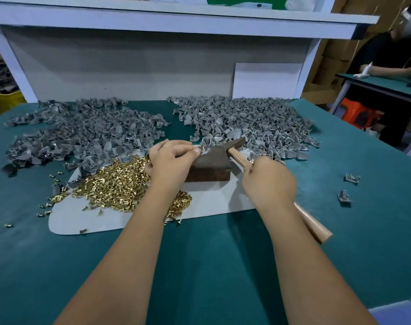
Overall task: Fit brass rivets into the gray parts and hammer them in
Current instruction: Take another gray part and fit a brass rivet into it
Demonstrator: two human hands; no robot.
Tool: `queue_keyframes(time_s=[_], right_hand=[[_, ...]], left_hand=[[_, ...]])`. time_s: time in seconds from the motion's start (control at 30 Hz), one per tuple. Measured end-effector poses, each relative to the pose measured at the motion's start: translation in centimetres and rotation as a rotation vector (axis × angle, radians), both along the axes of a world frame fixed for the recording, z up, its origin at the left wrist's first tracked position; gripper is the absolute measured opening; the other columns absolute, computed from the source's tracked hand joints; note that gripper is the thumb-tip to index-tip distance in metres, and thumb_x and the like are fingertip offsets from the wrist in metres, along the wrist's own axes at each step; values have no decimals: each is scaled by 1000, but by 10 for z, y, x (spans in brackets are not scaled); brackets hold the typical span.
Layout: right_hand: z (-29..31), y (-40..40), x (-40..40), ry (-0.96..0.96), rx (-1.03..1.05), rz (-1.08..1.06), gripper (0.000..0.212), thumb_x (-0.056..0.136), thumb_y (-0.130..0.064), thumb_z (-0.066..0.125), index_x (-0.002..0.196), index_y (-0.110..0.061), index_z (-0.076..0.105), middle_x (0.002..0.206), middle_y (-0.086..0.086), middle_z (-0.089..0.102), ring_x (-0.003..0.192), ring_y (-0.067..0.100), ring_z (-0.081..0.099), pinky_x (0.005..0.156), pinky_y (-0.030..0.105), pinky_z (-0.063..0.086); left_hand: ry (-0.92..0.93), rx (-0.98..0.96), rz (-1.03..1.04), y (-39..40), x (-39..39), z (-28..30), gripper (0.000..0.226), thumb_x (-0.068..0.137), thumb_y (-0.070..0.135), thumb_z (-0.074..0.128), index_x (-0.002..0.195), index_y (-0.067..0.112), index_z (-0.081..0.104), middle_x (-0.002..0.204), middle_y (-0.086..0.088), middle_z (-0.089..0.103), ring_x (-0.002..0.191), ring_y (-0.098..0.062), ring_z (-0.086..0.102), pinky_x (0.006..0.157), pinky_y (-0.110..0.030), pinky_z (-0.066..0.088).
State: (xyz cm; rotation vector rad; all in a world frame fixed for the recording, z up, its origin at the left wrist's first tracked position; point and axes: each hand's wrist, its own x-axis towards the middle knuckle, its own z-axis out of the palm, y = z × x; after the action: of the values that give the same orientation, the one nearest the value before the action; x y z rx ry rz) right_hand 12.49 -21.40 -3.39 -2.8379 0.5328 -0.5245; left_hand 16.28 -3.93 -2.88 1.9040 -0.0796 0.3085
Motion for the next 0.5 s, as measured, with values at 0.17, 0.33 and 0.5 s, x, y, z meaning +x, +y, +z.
queue_keyframes(time_s=[0.17,0.33,0.5], right_hand=[[-1,2,0,29,27,-27,23,87,-22,49,67,-18,38,70,3,49,67,28,46,59,30,37],[2,5,-2,-13,-117,-9,26,91,-26,47,96,-10,67,104,12,54,98,32,49,75,37,38],[12,26,13,-293,267,269,21,94,-25,51,94,-18,71,96,4,61,97,26,52,75,32,39]], left_hand=[[-35,-4,3,3,2,-2,26,88,30,71,67,44,65,98,30,60,133,-12,31,114,-47,17],[-65,96,20,6,4,-7,24,88,35,71,71,49,62,98,30,59,132,-14,30,113,-48,21],[-34,209,31,4,6,-11,20,88,39,70,72,48,62,107,24,59,130,-6,21,95,-31,11]])
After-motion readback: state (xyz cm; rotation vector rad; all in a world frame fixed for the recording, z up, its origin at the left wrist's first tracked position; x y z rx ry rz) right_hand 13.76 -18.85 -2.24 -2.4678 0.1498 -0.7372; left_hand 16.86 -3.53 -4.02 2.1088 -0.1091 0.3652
